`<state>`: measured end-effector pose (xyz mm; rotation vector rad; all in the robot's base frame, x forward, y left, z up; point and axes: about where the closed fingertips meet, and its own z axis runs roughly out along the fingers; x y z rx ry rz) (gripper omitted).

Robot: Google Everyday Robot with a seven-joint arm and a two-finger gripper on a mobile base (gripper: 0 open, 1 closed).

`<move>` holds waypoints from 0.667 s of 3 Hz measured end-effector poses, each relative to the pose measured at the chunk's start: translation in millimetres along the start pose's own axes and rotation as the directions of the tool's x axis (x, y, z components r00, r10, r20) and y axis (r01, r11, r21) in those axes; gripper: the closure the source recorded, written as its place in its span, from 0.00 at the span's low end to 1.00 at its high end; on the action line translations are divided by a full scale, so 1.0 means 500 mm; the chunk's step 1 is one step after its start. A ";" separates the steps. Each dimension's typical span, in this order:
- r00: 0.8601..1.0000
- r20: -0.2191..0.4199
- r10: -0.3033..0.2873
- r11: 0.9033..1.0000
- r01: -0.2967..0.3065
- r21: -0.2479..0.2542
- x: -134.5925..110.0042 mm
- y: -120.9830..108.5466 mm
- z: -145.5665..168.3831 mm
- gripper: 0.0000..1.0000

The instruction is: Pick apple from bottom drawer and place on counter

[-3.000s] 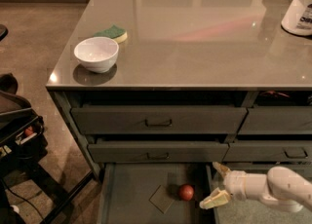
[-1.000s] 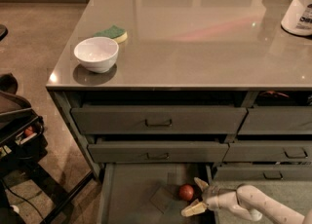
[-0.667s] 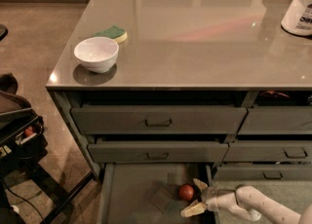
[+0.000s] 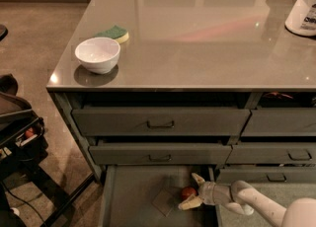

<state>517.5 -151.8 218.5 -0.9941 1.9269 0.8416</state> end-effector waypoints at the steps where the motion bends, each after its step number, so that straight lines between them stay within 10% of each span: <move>1: 1.000 0.002 -0.004 1.000 0.004 0.008 -0.001 -0.011 0.001 0.00; 2: 1.000 0.003 -0.001 1.000 0.000 0.020 0.003 -0.009 0.005 0.00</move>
Offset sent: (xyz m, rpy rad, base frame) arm 0.0040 -0.0048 -0.0048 -0.0131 -0.0143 -0.0422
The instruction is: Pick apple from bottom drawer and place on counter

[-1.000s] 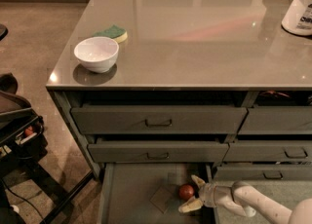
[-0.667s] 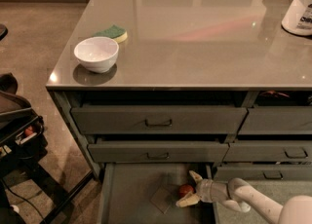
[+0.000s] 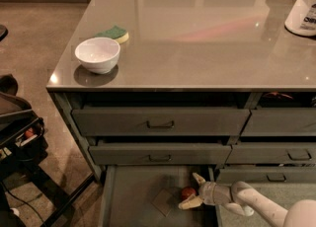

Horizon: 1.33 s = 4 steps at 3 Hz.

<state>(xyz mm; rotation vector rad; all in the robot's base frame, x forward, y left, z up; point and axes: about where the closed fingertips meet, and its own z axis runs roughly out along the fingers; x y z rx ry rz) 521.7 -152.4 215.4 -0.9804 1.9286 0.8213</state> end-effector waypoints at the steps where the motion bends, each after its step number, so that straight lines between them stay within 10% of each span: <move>1: 1.000 0.005 0.004 0.999 -0.004 0.039 0.012 -0.013 0.013 0.00; 4: 0.999 -0.022 0.026 0.998 -0.025 0.061 0.087 -0.038 0.073 0.00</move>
Offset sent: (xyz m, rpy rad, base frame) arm 0.0182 0.0010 -0.0421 -0.0310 -0.0282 -0.0813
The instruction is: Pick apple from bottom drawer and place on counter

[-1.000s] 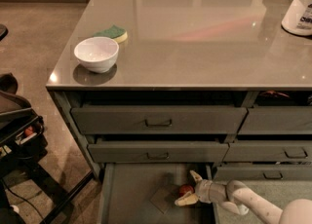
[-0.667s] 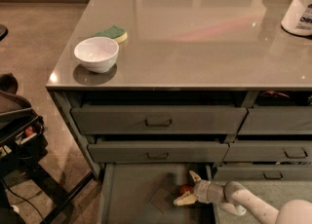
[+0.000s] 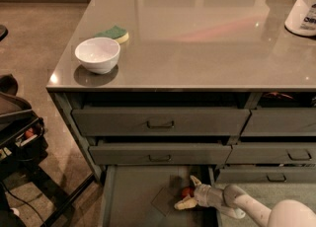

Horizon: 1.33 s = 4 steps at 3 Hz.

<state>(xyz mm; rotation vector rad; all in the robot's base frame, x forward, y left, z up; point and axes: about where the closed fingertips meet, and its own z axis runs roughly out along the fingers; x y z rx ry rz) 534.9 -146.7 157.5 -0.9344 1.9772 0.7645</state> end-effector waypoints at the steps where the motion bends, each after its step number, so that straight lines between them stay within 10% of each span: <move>1: 1.000 -0.029 -0.008 1.000 0.008 0.007 0.021 -0.007 0.000 0.00; 4: 1.000 -0.029 -0.008 1.000 0.008 0.007 0.021 -0.007 0.000 0.65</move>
Offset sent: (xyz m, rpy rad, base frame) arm -0.0012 -0.0050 -0.0085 -0.0267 0.0064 0.0029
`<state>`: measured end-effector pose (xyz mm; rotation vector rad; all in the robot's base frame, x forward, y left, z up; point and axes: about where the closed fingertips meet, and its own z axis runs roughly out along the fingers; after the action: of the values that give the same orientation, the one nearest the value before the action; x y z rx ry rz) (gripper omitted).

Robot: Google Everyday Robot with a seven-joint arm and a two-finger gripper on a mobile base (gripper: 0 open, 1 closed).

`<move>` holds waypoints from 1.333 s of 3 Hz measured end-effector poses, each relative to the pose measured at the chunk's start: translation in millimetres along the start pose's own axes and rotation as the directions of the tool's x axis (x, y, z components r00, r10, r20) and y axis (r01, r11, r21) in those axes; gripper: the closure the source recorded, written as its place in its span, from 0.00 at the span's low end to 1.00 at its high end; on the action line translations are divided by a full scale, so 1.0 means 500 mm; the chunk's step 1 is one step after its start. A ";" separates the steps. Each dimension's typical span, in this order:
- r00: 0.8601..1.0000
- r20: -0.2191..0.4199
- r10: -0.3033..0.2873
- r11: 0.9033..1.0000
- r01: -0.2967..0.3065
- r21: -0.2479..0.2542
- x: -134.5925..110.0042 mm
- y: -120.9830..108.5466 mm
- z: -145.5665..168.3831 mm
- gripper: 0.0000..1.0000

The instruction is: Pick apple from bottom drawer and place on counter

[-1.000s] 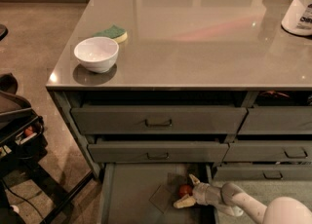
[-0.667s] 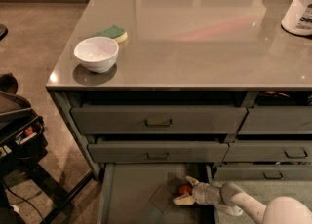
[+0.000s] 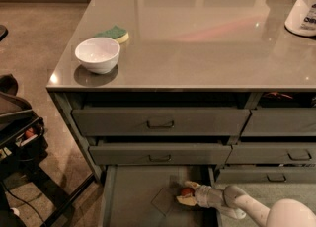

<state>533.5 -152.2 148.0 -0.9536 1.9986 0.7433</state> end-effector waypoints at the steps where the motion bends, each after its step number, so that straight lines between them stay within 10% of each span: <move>1: 1.000 0.000 0.000 1.000 0.000 0.000 0.000 0.000 0.000 0.88; 3: 0.999 0.048 -0.004 0.997 0.007 -0.072 -0.059 0.031 -0.043 1.00; 4: 0.989 0.142 -0.027 0.994 0.042 -0.100 -0.185 0.074 -0.163 1.00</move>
Offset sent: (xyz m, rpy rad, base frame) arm 0.0000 0.0000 0.0000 0.0000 0.0000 0.0000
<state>508.6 -160.0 274.3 -0.9655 1.8317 0.8774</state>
